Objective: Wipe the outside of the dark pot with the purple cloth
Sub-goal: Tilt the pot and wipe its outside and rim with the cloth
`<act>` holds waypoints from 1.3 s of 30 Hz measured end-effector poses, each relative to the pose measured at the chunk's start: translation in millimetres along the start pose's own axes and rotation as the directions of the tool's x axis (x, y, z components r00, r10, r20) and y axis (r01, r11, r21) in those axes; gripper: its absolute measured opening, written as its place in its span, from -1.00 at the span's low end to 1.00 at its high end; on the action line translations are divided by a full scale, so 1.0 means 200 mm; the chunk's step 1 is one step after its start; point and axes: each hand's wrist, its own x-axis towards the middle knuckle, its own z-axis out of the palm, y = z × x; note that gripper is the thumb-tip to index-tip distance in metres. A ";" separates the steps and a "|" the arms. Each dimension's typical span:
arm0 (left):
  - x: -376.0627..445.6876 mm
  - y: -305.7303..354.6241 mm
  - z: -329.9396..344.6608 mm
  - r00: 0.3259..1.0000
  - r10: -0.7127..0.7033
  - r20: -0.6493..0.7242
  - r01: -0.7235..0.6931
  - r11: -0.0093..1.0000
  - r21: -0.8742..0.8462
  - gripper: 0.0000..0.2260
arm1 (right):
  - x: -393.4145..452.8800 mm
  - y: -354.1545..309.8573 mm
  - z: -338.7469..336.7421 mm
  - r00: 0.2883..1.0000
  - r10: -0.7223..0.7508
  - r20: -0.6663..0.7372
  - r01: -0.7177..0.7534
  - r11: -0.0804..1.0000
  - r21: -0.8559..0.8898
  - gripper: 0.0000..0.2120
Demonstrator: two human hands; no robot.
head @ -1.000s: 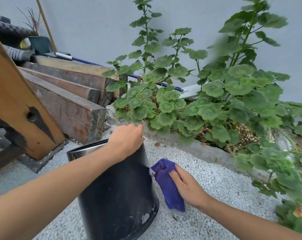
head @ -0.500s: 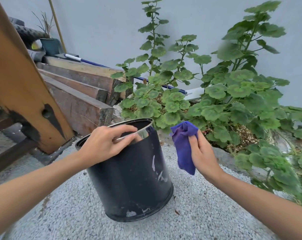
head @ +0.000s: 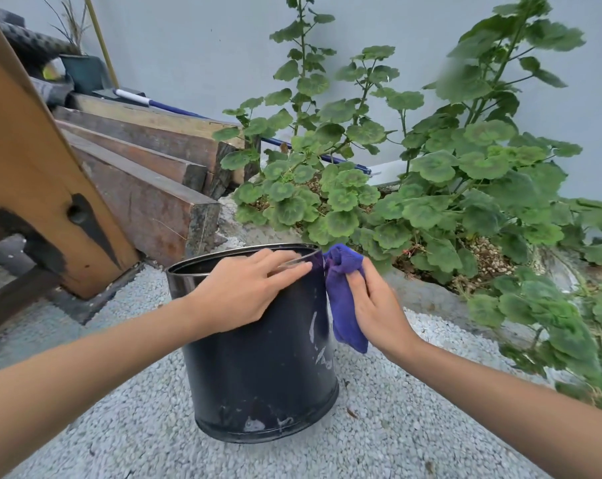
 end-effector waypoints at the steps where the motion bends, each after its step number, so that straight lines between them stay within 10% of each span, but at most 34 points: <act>1: -0.01 -0.01 0.00 1.000 0.002 0.023 -0.002 1.000 -0.003 -0.53 | -0.01 0.00 0.01 1.000 0.008 0.019 -0.007 1.000 -0.017 -0.75; 11: -0.11 -0.12 -0.05 0.997 -0.021 0.076 0.026 0.998 -0.059 -0.32 | 0.12 -0.08 0.11 0.998 -0.068 -0.010 0.068 0.997 0.021 -0.72; 39: -0.11 -0.25 0.07 0.945 -0.308 0.113 0.317 0.946 -0.075 -0.22 | -0.07 0.43 0.20 0.727 -0.234 0.646 0.492 0.833 -0.252 -0.49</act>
